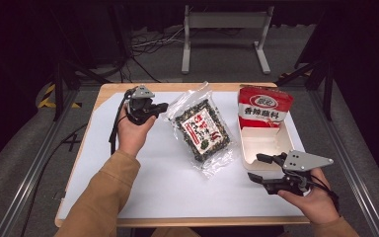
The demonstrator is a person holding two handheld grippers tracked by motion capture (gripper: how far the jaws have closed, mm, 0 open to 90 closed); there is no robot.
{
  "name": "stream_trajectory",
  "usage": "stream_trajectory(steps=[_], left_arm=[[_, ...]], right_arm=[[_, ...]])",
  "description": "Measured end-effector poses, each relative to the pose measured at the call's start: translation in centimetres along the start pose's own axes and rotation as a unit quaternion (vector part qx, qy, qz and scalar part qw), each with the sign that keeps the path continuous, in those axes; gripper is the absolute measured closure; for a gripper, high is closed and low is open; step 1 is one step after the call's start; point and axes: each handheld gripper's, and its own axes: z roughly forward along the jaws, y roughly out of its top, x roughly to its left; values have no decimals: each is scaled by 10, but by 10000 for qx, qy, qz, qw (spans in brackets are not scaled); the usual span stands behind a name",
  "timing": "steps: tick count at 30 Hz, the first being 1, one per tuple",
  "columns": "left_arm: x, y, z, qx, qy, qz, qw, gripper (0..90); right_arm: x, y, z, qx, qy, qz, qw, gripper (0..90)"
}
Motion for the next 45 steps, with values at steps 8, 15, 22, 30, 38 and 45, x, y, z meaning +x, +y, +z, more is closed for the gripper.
stream_trajectory(steps=[8, 15, 22, 30, 38, 45], left_arm=[[-43, 12, -40, -579, -175, 553, 9966, 900], [-69, 12, -68, -1209, -370, 847, 9883, 900], [-77, 7, -81, -1479, -714, 807, 9831, 900], [-78, 4, -89, -1609, -1024, 703, 9791, 900], [-81, 2, -91, -1643, -1185, 677, 9769, 900], [-83, 2, -93, -1666, -1247, 715, 9755, 900]], right_arm=[[3, 3, 3, 29, 29, -55, 10000, 339], [6, 5, 5, 42, 54, -92, 9999, 339], [8, 7, 6, -2, 77, -88, 9999, 338], [4, 18, 12, -95, 147, -41, 9998, 332], [-12, 37, 20, -89, 226, -14, 9997, 331], [-26, 50, 29, 82, 234, -72, 9997, 324]])
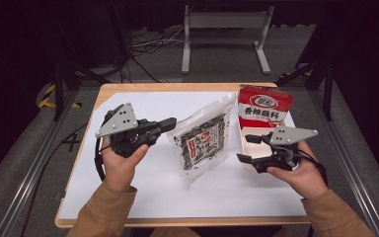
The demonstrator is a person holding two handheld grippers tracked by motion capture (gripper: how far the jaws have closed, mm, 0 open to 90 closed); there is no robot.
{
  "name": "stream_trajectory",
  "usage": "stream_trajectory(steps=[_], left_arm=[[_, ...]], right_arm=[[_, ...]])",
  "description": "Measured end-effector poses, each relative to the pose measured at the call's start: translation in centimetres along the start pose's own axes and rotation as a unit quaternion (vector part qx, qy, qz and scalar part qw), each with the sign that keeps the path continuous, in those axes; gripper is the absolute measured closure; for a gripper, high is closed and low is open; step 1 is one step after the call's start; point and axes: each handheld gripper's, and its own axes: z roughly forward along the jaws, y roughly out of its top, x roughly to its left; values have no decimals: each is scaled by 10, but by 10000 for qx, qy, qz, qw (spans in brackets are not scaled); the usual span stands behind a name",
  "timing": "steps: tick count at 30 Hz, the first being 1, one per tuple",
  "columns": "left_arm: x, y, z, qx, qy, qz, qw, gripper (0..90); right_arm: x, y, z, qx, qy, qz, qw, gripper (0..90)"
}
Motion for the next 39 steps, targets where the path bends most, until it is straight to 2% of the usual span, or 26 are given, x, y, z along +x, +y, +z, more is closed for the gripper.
stream_trajectory(steps=[4, 7, 12, 17, 28, 35, 38, 39], left_arm=[[-2, 0, 0, -18, -101, 3, 9999, 900], [-4, 1, 0, -26, -196, 11, 9998, 900], [-8, 3, 1, -54, -278, 44, 9996, 900], [-9, 3, 2, -88, -395, 31, 9992, 900], [-7, 2, 0, -106, -437, -5, 9990, 900], [-7, 1, 1, -133, -467, -27, 9988, 900], [-6, 1, 1, -135, -454, -23, 9989, 900], [-6, 1, 1, -140, -443, -31, 9989, 900]], right_arm=[[-4, 9, 2, -11, 10, -68, 10000, 318], [-9, 16, 6, -58, 173, -18, 9998, 302], [-16, 23, 9, -26, 103, -77, 9999, 295], [-22, 33, 13, 67, 141, -237, 9996, 243], [-19, 48, 22, -13, 280, -473, 9985, 234], [-13, 57, 28, -80, 487, -626, 9968, 269], [-12, 59, 29, -95, 600, -682, 9958, 312], [-12, 59, 31, -41, 686, -720, 9950, 363]])
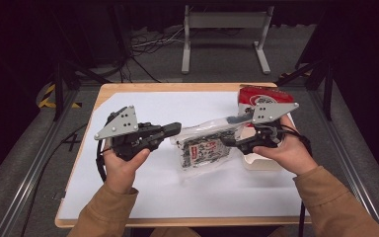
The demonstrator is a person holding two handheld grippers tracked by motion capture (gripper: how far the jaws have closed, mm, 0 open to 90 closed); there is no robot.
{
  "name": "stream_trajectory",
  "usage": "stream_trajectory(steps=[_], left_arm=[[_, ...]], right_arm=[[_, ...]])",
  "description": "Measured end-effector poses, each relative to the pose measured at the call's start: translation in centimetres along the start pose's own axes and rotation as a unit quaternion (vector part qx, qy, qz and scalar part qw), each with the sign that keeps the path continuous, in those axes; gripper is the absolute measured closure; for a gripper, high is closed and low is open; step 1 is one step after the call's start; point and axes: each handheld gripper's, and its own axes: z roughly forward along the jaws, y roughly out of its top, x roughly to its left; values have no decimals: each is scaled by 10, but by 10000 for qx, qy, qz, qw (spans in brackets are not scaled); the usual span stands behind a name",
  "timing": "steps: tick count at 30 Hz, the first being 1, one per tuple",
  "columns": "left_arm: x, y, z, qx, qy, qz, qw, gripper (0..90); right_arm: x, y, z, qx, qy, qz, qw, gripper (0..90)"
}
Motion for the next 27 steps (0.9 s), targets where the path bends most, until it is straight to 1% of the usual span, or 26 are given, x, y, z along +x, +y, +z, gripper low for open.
stream_trajectory(steps=[3, 4, 8, 9, 10, 11, 12, 13, 14, 15, 17, 19, 20, 21, 23, 24, 25, 26, 27], left_arm=[[1, -1, 0, 7, 3, -15, 10000, 900], [1, -1, 0, -4, 11, -33, 10000, 900], [2, -1, 0, -3, 49, -26, 10000, 900], [2, -2, 0, -18, 55, -72, 10000, 900], [3, -2, 0, -12, 71, -71, 9999, 900], [4, -2, -1, -14, 92, -65, 9999, 900], [4, -2, -1, -35, 102, -107, 9999, 900], [5, -3, -1, -27, 112, -89, 9999, 900], [5, -3, -1, -27, 112, -89, 9999, 900], [5, -3, -2, -48, 125, -117, 9998, 900], [6, -3, -2, -45, 168, -109, 9998, 900], [8, -3, -4, -64, 163, -151, 9997, 900], [8, -4, -4, -77, 168, -192, 9996, 900], [9, -4, -5, -80, 163, -188, 9997, 900], [10, -3, -6, -90, 148, -183, 9997, 900], [10, -3, -6, -96, 137, -243, 9996, 895], [10, -3, -6, -122, 127, -277, 9995, 821], [11, -3, -7, -141, 127, -339, 9992, 783], [12, -3, -7, -151, 154, -312, 9993, 751]], right_arm=[[2, 0, 2, 81, 124, -18, 9999, 419], [2, 0, 2, 81, 124, -18, 9999, 419], [4, 0, 4, 135, 274, -14, 9995, 480], [5, 0, 5, 173, 309, -43, 9994, 502], [6, 0, 6, 245, 407, -80, 9988, 567], [6, 0, 6, 268, 435, -120, 9986, 600], [7, 0, 5, 314, 484, -162, 9982, 635], [7, 0, 5, 327, 546, -162, 9978, 667], [7, 1, 4, 340, 623, -170, 9973, 680], [7, 1, 4, 340, 623, -170, 9973, 680], [10, 2, 3, 375, 711, -256, 9964, 717], [13, 3, 3, 381, 802, -310, 9956, 740], [14, 3, 3, 377, 812, -381, 9953, 746], [16, 4, 2, 374, 802, -429, 9952, 749], [18, 5, 2, 368, 813, -467, 9949, 752], [18, 5, 2, 359, 818, -455, 9950, 754], [18, 5, 2, 358, 853, -382, 9950, 756], [18, 5, 1, 366, 875, -352, 9949, 756], [18, 5, 1, 377, 876, -303, 9950, 756]])
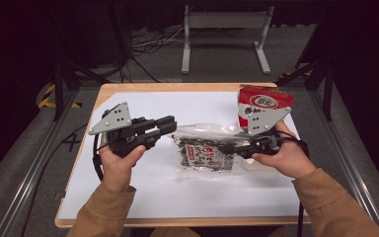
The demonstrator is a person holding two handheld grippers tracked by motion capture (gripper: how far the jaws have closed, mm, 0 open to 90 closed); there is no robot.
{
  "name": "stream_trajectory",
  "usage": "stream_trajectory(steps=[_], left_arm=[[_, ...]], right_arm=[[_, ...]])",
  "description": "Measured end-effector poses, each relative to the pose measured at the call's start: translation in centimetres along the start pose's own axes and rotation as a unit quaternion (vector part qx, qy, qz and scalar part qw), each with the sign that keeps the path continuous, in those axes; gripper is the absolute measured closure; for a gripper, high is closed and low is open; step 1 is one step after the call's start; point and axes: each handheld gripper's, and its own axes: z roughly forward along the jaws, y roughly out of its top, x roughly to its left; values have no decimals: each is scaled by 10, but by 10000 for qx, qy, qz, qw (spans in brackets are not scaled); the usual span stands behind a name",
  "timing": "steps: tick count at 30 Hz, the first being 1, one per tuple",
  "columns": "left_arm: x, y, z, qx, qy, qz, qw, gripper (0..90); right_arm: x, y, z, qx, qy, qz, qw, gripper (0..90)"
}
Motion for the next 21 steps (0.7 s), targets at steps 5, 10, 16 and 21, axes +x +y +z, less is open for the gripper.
stream_trajectory(steps=[5, 10, 16, 21], left_arm=[[2, 0, -1, 115, 125, -62, 9998, 577], [4, -2, -4, 285, 178, -29, 9994, 504], [4, -6, -8, 736, 320, 0, 9968, 417], [7, -15, -11, 1108, 509, -73, 9925, 384]], right_arm=[[-2, -3, -6, -66, -36, 112, 9999, 757], [-2, -3, -11, -122, -74, 171, 9998, 757], [-3, -2, -22, -245, -92, 436, 9987, 757], [-4, -1, -30, -375, -184, 555, 9976, 756]])
